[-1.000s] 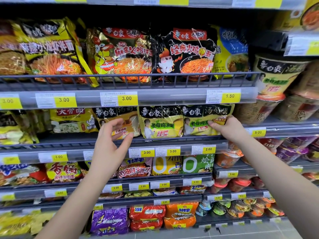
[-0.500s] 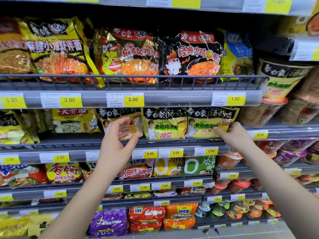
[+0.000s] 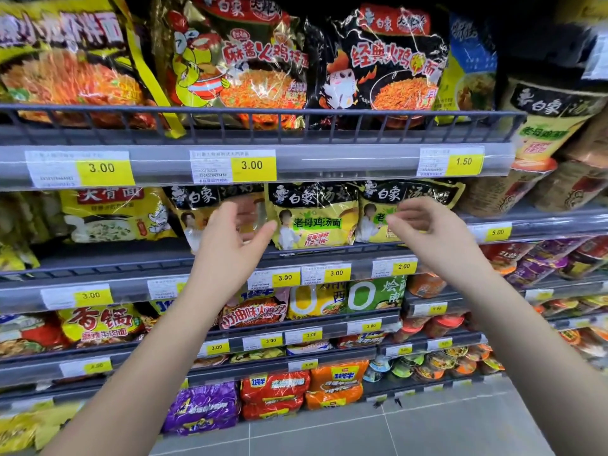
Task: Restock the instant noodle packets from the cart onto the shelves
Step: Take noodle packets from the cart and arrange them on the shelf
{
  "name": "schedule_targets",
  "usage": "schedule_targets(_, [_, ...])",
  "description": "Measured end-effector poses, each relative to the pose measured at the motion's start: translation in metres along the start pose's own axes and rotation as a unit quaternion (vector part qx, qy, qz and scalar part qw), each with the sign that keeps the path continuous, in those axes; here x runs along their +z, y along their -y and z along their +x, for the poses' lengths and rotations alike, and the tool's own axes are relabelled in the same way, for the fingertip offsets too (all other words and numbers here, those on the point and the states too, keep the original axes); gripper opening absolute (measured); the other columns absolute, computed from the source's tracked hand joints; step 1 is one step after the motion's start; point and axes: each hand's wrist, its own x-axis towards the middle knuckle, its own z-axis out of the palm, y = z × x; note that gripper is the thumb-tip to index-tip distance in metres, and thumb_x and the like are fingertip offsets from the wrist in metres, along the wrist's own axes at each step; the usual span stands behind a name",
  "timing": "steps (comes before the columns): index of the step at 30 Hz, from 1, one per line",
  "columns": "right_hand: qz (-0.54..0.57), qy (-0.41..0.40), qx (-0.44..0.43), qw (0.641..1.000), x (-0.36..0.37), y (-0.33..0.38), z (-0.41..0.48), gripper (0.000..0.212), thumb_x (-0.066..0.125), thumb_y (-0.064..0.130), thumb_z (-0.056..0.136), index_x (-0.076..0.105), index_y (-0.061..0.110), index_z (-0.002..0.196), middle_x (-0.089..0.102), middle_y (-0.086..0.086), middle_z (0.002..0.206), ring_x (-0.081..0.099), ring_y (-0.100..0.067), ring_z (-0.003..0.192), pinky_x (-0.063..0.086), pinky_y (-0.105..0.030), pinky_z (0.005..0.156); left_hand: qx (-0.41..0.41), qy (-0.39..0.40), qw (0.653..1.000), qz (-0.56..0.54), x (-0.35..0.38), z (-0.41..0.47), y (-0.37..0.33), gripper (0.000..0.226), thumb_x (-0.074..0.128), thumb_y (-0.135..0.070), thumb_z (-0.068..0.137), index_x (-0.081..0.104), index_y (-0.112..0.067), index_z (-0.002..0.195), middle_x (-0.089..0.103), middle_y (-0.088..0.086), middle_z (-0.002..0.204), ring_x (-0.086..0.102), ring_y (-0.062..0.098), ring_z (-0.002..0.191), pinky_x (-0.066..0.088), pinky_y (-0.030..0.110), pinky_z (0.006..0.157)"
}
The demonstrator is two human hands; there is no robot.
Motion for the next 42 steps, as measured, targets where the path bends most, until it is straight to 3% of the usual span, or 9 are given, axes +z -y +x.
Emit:
schedule_targets(4, [-0.008,-0.040,-0.049,0.998,0.014,0.009,0.021,0.020,0.066,0.033,0.096,0.066,0.023,0.114,0.072,0.015,0.100,0.067,0.002,0.090,0.052,-0.023,0.088,-0.023,0.001,0.997,0.077,0.012,0.021,0.006,0.050,0.065,-0.053,0.091,0.062,-0.010,0.116,0.068,0.008,0.113,0.064,0.026,0.105,0.053,0.048,0.092])
schedule_targets(9, [-0.111,-0.039,-0.103,0.988,0.034,0.010,0.050,0.026,0.060,0.027,0.099,0.070,0.015,0.120,0.077,-0.016,0.101,0.068,-0.034,0.097,0.043,-0.033,0.078,-0.050,0.001,0.992,0.120,0.030,0.028,0.005,0.032,0.057,-0.036,0.101,0.063,-0.005,0.099,0.064,0.008,0.085,0.060,0.030,0.086,0.040,0.032,0.068])
schedule_targets(12, [-0.131,-0.019,-0.136,0.982,0.042,0.010,0.061,0.033,0.059,0.024,0.100,0.068,0.015,0.131,0.074,-0.016,0.119,0.066,-0.033,0.111,0.041,-0.029,0.088,-0.069,-0.019,0.989,0.133,0.038,0.030,0.004,0.025,0.052,-0.029,0.104,0.061,-0.006,0.099,0.061,0.009,0.087,0.053,0.029,0.080,0.032,0.029,0.065])
schedule_targets(16, [-0.199,0.015,-0.183,0.963,0.040,0.007,0.074,0.038,0.057,0.029,0.103,0.062,0.014,0.137,0.067,-0.017,0.133,0.060,-0.036,0.122,0.039,-0.031,0.094,-0.077,-0.010,0.988,0.137,0.042,0.035,0.006,0.034,0.050,-0.032,0.103,0.066,-0.004,0.111,0.070,0.017,0.097,0.061,0.035,0.087,0.043,0.034,0.069])
schedule_targets(23, [-0.191,0.051,-0.196,0.960,0.044,0.009,0.082,0.023,0.056,0.025,0.103,0.064,0.021,0.124,0.070,-0.011,0.097,0.066,-0.024,0.079,0.039,-0.026,0.067,-0.072,-0.031,0.992,0.101,0.041,0.039,0.006,0.028,0.059,-0.032,0.100,0.069,-0.009,0.114,0.074,0.018,0.106,0.070,0.034,0.092,0.054,0.035,0.080])
schedule_targets(26, [-0.196,0.051,-0.200,0.959,0.045,0.008,0.088,0.027,0.057,0.022,0.102,0.065,0.018,0.128,0.072,-0.014,0.109,0.067,-0.031,0.099,0.047,-0.031,0.083,-0.087,-0.038,0.995,0.033,0.041,0.041,0.007,0.019,0.064,-0.031,0.099,0.064,-0.013,0.107,0.072,0.012,0.110,0.071,0.029,0.069,0.060,0.033,0.058])
schedule_targets(29, [-0.243,0.044,-0.203,0.948,0.045,0.009,0.094,0.031,0.056,0.022,0.102,0.063,0.017,0.133,0.070,-0.016,0.123,0.063,-0.035,0.113,0.047,-0.033,0.091,-0.091,-0.043,0.995,0.002,0.042,0.044,0.010,0.017,0.065,-0.028,0.099,0.063,-0.012,0.104,0.071,0.012,0.111,0.066,0.018,0.058,0.045,0.015,0.040])
schedule_targets(34, [-0.308,0.032,-0.215,0.926,0.044,0.009,0.098,0.031,0.051,0.020,0.102,0.061,0.013,0.130,0.067,-0.023,0.120,0.062,-0.042,0.107,0.051,-0.040,0.087,-0.099,-0.035,0.994,-0.027,0.039,0.049,0.015,0.017,0.065,-0.021,0.099,0.063,-0.007,0.108,0.071,0.016,0.102,0.066,0.009,0.054,0.053,0.018,0.044])
schedule_targets(42, [-0.355,0.034,-0.195,0.914,0.047,0.015,0.096,0.026,0.052,0.017,0.099,0.061,0.011,0.122,0.066,-0.023,0.108,0.063,-0.041,0.095,0.047,-0.036,0.075,-0.068,-0.044,0.995,0.065,0.037,0.047,0.011,0.022,0.067,-0.028,0.097,0.067,-0.010,0.109,0.074,0.009,0.094,0.072,0.023,0.069,0.062,0.033,0.055])
